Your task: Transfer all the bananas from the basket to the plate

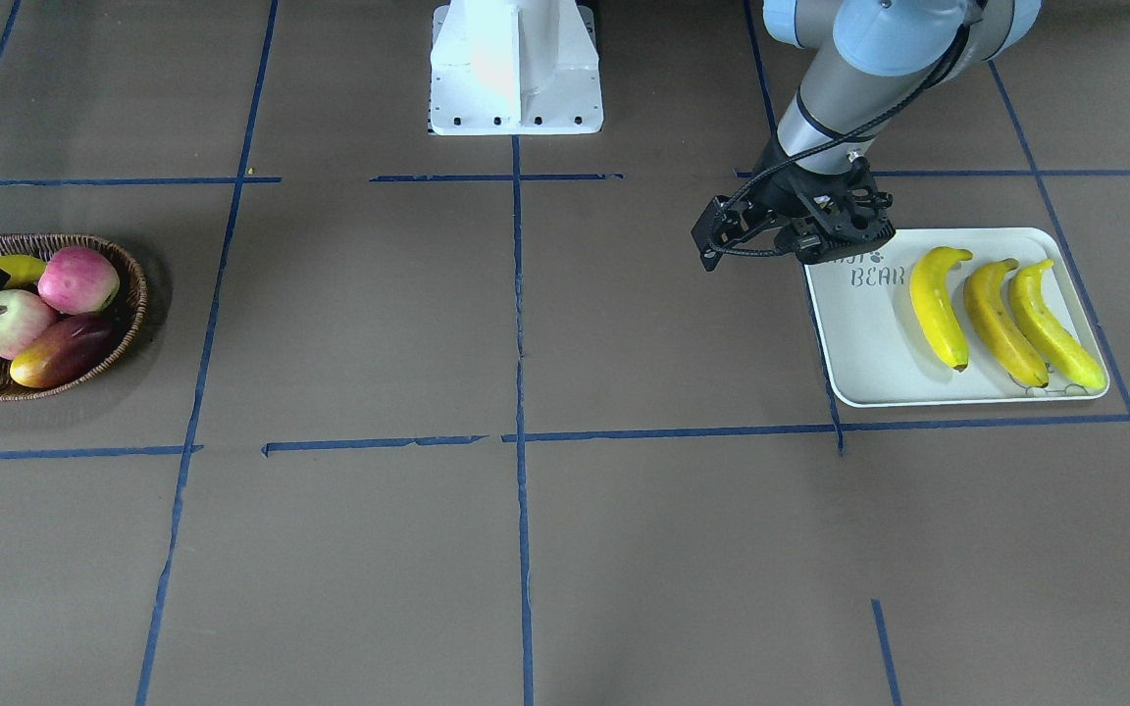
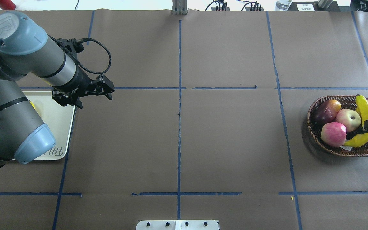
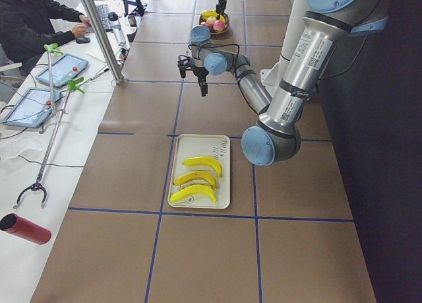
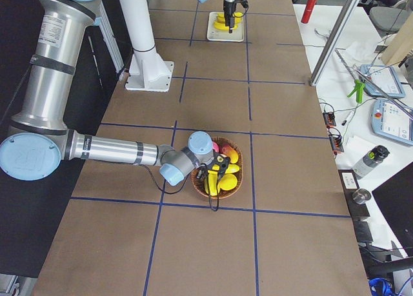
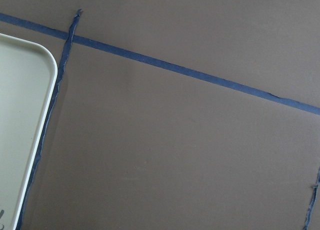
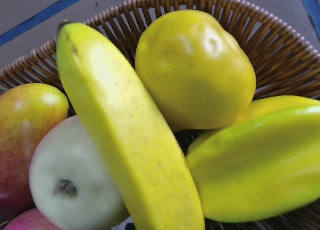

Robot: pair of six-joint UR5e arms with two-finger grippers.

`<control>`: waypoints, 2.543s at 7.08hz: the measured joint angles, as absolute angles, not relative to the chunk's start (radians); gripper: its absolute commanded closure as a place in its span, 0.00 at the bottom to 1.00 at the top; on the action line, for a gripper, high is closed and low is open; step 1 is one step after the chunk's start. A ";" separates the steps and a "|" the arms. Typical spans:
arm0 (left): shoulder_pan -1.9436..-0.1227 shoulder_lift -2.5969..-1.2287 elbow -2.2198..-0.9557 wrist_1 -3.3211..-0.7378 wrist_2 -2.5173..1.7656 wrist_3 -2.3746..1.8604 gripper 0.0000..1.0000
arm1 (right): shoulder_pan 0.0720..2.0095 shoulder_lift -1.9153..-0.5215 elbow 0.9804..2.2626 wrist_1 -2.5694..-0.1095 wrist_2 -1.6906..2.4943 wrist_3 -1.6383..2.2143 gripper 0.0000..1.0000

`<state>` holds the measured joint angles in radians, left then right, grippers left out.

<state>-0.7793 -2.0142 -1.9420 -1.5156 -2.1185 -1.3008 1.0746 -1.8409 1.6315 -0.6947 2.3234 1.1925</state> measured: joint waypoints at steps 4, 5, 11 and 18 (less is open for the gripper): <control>-0.779 -2.016 -1.939 -1.514 -2.120 -1.302 0.00 | 1.093 -1.847 1.684 -0.692 2.327 1.193 0.99; -0.779 -2.017 -1.938 -1.515 -2.120 -1.302 0.00 | 1.118 -1.851 1.713 -0.693 2.332 1.193 1.00; -0.778 -2.020 -1.953 -1.525 -2.124 -1.304 0.00 | 1.238 -1.790 1.889 -0.707 2.361 1.179 1.00; -0.778 -2.016 -1.950 -1.979 -2.132 -1.562 0.00 | 0.689 -1.171 2.012 -1.362 2.019 1.338 1.00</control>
<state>-0.7780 -2.0156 -1.9502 -1.9789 -2.1323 -1.5621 0.6887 -1.1705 2.0123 -1.3620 2.0192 1.3380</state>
